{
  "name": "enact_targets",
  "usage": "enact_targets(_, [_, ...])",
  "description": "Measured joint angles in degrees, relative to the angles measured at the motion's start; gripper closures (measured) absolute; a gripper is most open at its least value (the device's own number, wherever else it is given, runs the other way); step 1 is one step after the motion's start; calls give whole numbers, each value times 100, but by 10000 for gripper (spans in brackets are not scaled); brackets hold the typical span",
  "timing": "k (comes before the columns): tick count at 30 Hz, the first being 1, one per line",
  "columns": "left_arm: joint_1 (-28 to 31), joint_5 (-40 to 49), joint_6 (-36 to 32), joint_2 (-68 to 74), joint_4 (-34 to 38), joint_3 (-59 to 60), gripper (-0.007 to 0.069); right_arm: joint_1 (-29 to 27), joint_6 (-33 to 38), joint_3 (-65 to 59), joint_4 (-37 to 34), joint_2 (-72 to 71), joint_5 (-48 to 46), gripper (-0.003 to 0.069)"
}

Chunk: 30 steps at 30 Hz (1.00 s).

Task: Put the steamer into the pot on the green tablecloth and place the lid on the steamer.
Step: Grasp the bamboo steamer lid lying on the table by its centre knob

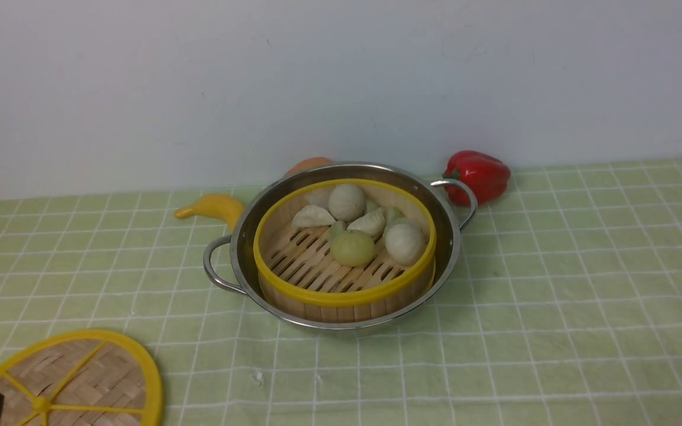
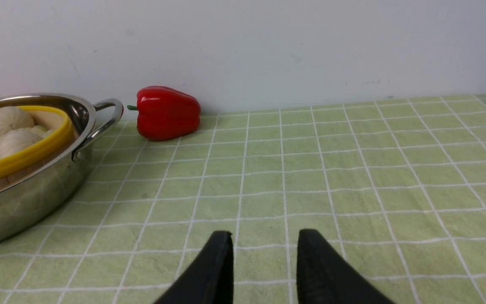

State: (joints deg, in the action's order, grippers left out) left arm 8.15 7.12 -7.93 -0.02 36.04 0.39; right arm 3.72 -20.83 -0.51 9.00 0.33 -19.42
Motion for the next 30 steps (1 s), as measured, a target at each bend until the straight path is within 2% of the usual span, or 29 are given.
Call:
enact_targets(4, [0, -142, 0, 2, 230, -70, 382, 0, 0, 0, 0, 0, 0, 421])
enact_targets(7, [0, 409, 7, 370, 95, -592, 382, 0, 0, 0, 0, 0, 0, 419])
enact_targets(12, [0, 1984, 263, 1678, -819, -1742, 382, 0, -4, 0, 0, 0, 0, 419])
enact_targets(13, [0, 2738, 549, 2399, -1379, -2306, 382, 0, -4, 0, 0, 0, 6, 419])
enact_targets(14, [0, 2832, 596, 2483, -1457, -2306, 382, 0, -4, 0, 0, 0, 6, 419])
enact_targets(15, [0, 3684, 1135, 3180, -2238, -2834, 382, 0, -4, 0, 0, 0, 6, 419])
enact_targets(16, [0, 3771, 1205, 3356, -2332, -2889, 382, 0, -4, 0, 0, 0, 6, 419])
enact_targets(18, [0, 4766, 2149, 4506, -3604, -3482, 382, 0, -4, 0, 0, 0, 6, 419])
enact_targets(19, [0, 4827, 2218, 4593, -3671, -3558, 382, 0, -4, 0, 0, 0, 6, 419])
enact_targets(20, [0, 5159, 2638, 5181, -4254, -3801, 382, 0, -4, 0, 0, 0, 6, 419])
enact_targets(22, [0, 5376, 2993, 5987, -4865, -4076, 382, 0, -4, 0, 0, 0, 6, 419])
enact_targets(24, [0, 5379, 3115, 6691, -5171, -4357, 382, 0, -4, 0, 0, 0, 6, 419])
enact_targets(30, [0, 4779, 3058, 8109, -5214, -5008, 382, 0, -4, 0, 0, 0, 6, 419])
